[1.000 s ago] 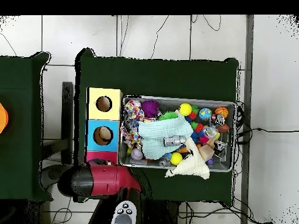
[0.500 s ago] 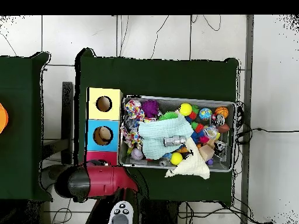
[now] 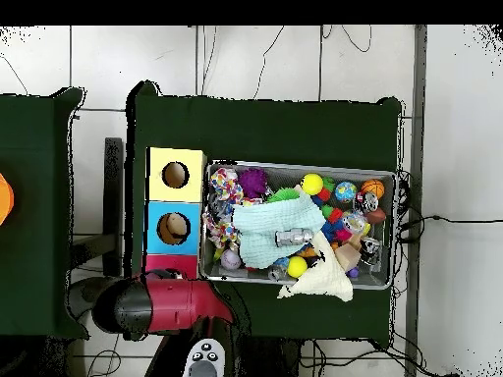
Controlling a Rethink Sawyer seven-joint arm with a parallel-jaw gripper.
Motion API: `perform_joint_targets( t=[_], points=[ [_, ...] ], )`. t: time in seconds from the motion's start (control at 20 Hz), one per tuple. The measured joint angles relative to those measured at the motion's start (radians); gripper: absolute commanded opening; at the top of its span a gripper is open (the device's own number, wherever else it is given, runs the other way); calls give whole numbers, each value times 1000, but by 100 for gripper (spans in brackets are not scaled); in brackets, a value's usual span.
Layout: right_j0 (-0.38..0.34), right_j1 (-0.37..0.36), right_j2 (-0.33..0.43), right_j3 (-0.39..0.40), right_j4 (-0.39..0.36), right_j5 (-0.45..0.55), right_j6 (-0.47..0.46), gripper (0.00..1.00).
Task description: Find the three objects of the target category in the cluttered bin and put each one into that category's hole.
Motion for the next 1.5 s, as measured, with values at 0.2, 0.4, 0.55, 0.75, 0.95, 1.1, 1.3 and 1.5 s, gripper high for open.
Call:
perform_joint_targets(
  t=[0.2, 0.4, 0.55, 0.75, 0.95, 1.1, 1.3, 1.5],
  points=[
    [0, -1, 0, 1, 0, 0, 0, 100],
    [0, -1, 0, 1, 0, 0, 0, 100],
    [0, -1, 0, 1, 0, 0, 0, 100],
    [0, -1, 0, 1, 0, 0, 0, 100],
    [0, -5, -3, 1, -1, 7, 0, 100],
    [4, -22, -13, 1, -1, 42, 0, 100],
    [6, -73, -40, 0, -2, 131, 0, 100],
    [6, -123, -75, 0, -3, 185, 0, 100]
  ],
)
